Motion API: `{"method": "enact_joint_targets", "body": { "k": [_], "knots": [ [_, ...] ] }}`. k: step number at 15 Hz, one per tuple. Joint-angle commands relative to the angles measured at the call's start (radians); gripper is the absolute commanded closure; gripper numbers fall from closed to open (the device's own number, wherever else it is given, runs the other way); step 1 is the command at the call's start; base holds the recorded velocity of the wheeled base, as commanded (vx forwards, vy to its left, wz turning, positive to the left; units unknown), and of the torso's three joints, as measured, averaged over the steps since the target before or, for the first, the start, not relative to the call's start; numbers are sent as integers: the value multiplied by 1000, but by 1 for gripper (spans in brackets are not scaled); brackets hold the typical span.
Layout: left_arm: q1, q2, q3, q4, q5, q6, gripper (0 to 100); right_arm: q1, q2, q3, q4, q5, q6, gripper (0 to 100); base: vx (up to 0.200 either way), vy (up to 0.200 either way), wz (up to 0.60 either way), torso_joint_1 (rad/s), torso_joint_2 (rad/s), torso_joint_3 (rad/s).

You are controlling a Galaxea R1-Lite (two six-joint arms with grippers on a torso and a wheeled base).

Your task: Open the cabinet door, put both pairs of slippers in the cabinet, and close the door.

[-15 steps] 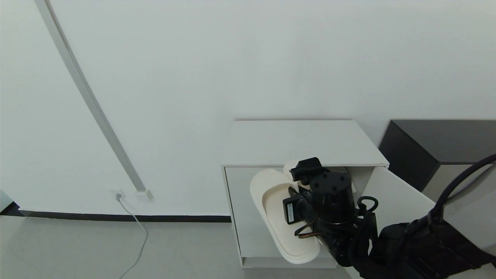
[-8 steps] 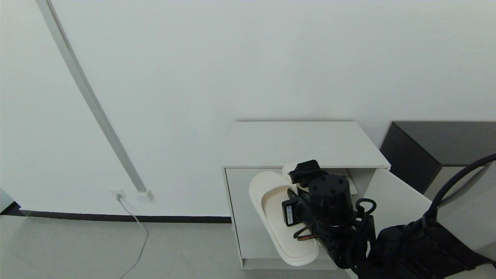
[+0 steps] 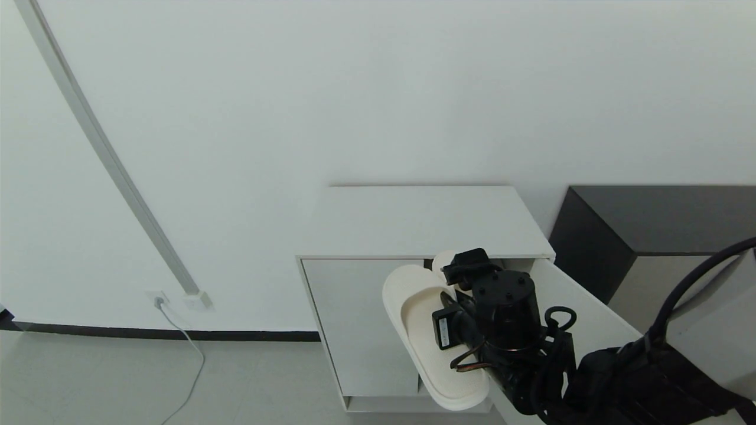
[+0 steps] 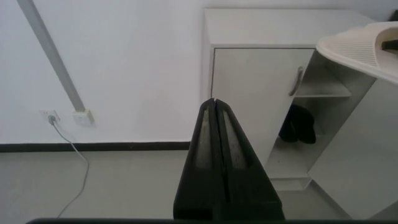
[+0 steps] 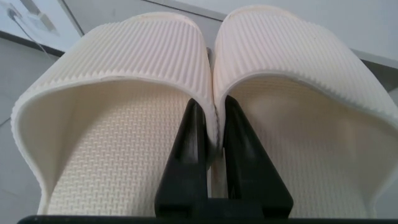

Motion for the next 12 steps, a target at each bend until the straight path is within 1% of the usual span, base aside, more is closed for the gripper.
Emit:
{"method": "enact_joint_targets", "body": {
  "k": [1,5,8,12],
  "knots": [
    [0,1,0,0,0,0,100,2,2,4,-1,0,0,100,0,-200,0,2,2,-2],
    [0,1,0,0,0,-2,100,2,3,10,-2,-1,3,100,0,-200,0,4,5,4],
    [0,1,0,0,0,-2,100,-1,2,53,-65,3,-1,100,0,0,0,0,0,0],
    [0,1,0,0,0,-2,100,-1,3,65,-76,5,-27,100,0,0,0,0,0,0]
  ]
}}
